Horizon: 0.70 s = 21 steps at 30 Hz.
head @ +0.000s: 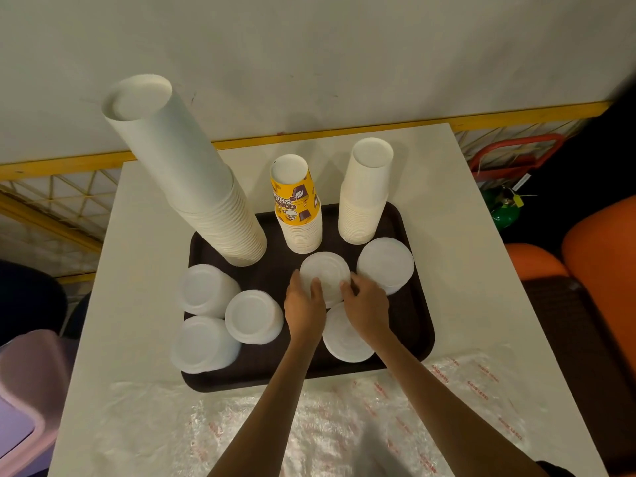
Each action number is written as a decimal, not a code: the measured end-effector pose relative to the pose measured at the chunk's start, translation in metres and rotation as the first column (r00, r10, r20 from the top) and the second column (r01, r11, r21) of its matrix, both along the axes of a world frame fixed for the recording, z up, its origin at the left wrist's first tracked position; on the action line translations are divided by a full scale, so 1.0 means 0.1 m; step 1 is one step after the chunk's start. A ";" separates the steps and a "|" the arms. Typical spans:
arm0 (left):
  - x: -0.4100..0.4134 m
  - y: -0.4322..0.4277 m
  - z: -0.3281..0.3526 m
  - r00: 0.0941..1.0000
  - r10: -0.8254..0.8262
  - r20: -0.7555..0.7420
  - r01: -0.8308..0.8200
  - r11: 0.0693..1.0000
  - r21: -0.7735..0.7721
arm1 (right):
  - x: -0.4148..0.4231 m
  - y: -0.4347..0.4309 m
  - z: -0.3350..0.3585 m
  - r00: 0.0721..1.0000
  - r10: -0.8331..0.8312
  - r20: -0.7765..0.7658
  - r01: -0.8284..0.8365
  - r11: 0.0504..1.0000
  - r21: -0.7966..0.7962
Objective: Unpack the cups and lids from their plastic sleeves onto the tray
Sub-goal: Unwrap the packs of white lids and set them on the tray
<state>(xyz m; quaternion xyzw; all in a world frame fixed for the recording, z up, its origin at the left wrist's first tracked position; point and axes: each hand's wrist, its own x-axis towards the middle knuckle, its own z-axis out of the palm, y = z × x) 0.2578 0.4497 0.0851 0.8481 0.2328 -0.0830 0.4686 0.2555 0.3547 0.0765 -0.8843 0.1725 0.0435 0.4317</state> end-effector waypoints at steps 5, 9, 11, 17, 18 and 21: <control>0.04 0.01 -0.02 1.000 -0.011 -0.017 0.012 1.000 0.025 | 0.04 -0.01 0.00 0.999 -0.031 -0.025 0.032 0.999 0.026; 0.08 0.03 0.00 0.999 0.007 -0.041 -0.006 1.000 0.023 | 0.04 -0.02 0.03 0.999 -0.015 -0.041 0.017 0.999 0.037; 0.10 0.01 0.03 0.999 0.022 -0.049 -0.021 1.000 0.013 | 0.02 -0.01 0.06 0.999 0.011 -0.052 -0.009 1.000 0.030; 0.07 -0.04 0.14 0.995 0.078 -0.068 -0.079 0.997 -0.021 | -0.21 -0.16 0.33 0.991 0.104 0.082 -0.101 0.994 -0.032; 0.06 -0.04 0.17 0.994 0.083 -0.069 -0.086 0.996 -0.035 | -0.24 -0.23 0.38 0.981 0.069 0.181 -0.059 0.996 -0.063; 0.02 -0.06 0.23 0.992 0.096 -0.079 -0.103 0.991 -0.090 | -0.16 -0.53 0.52 0.938 -0.100 0.331 0.123 0.991 -0.048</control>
